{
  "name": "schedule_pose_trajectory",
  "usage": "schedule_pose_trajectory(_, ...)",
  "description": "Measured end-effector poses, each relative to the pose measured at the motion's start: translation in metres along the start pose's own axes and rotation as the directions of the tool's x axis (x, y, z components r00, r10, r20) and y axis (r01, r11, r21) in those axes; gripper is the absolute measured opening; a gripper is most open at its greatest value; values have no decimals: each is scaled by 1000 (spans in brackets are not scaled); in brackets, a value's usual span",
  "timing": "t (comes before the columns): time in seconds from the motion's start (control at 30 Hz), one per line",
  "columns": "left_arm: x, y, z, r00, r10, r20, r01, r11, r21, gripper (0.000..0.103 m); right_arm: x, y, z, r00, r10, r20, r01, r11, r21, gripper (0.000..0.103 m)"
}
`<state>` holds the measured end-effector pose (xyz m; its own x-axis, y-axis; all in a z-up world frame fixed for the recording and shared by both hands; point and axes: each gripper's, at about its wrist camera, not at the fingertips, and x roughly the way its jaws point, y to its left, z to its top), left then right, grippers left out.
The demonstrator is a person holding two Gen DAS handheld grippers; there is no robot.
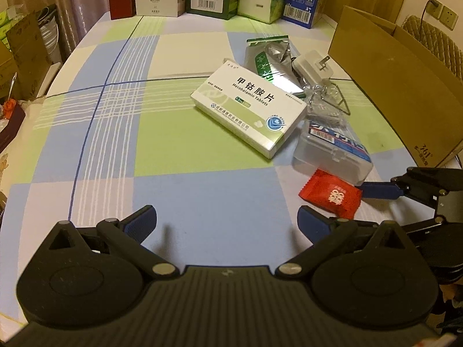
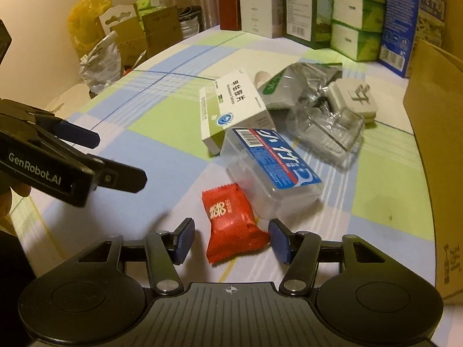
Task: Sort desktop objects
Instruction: 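Grasp the red candy packet with the right tool while the left tool grasps the floss case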
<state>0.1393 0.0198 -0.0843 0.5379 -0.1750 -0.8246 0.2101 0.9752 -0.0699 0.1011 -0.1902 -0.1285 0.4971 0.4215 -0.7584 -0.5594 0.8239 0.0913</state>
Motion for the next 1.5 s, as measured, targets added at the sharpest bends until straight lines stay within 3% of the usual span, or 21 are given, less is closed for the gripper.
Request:
schedule_pose_trajectory(0.07, 2, 1, 0, 1000, -3, -2, 3, 1000, -4, 102, 2, 2, 1, 1000, -11, 1, 11, 1000, -20, 41)
schedule_pose_trajectory(0.47, 0, -10, -3, 1000, -23, 4, 23, 1000, 15, 102, -27, -4, -18, 998, -55, -21, 55, 998, -30, 38)
schedule_pose_trajectory(0.63, -2, -22, -1, 998, -53, 16, 53, 998, 43, 102, -47, -27, -32, 989, -145, -13, 145, 989, 24, 37)
schedule_pose_trajectory(0.8, 2, -42, 4, 993, -116, 37, 112, 990, 80, 102, -55, -58, -42, 967, -254, -17, 254, 959, 122, 37)
schedule_pose_trajectory(1.0, 19, -76, 15, 983, -173, 67, 163, 978, 131, 102, -60, -73, -49, 964, -268, -2, 265, 952, 156, 42)
schedule_pose_trajectory(1.33, 53, -112, 22, 983, -154, 103, 133, 973, 188, 102, -70, -79, -61, 957, -290, 28, 281, 943, 176, 48)
schedule_pose_trajectory(1.5, 63, -117, 25, 983, -140, 118, 118, 978, 170, 99, -71, -79, -63, 955, -295, 38, 286, 945, 161, 53)
